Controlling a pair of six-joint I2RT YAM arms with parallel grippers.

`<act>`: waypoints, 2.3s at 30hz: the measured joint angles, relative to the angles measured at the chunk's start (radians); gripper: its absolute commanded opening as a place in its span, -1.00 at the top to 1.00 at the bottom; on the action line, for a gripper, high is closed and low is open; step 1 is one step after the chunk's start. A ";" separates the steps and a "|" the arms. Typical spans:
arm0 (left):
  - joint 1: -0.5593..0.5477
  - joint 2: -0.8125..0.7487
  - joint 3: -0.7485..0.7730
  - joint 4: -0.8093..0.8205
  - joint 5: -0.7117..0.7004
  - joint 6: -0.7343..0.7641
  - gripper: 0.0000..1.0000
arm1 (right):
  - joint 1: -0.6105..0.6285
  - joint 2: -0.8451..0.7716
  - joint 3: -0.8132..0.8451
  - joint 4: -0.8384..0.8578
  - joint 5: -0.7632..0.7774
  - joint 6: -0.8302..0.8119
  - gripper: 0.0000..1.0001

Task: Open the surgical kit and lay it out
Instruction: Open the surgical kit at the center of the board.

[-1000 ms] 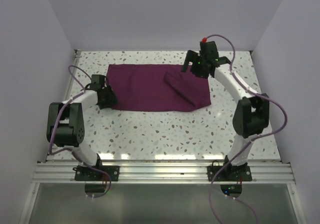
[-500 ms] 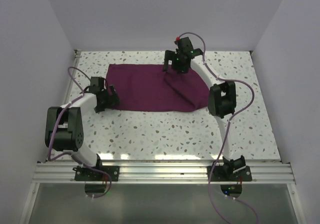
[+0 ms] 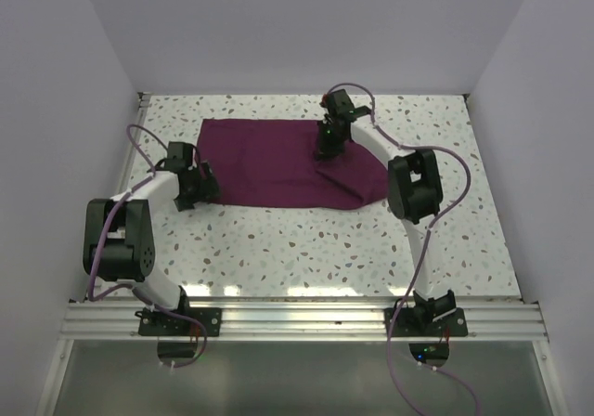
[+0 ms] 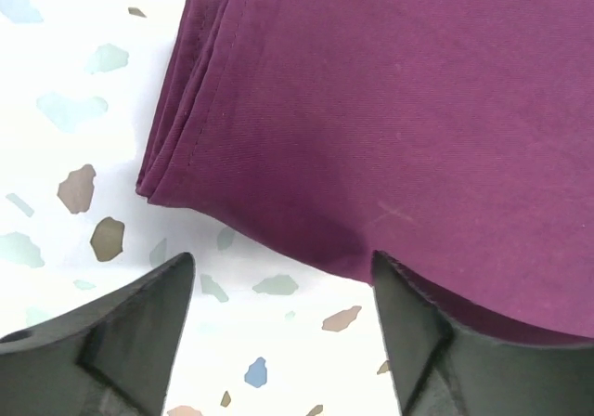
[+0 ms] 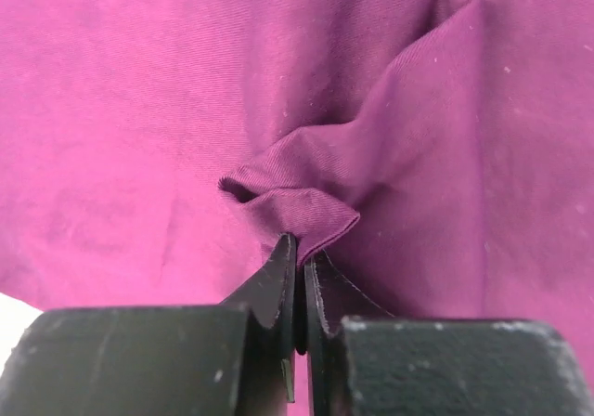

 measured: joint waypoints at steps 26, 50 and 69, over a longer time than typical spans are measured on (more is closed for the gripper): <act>0.000 -0.214 0.270 -0.182 -0.181 -0.069 0.45 | 0.510 -0.669 -0.764 -0.138 -0.125 -0.094 1.00; -0.134 -0.062 0.037 -0.043 -0.098 -0.164 -0.56 | 0.506 -0.874 -0.858 -0.432 0.163 0.096 -0.67; -0.158 0.171 0.185 0.022 -0.088 -0.147 0.34 | 0.491 -0.910 -0.728 -0.560 0.293 0.123 -0.69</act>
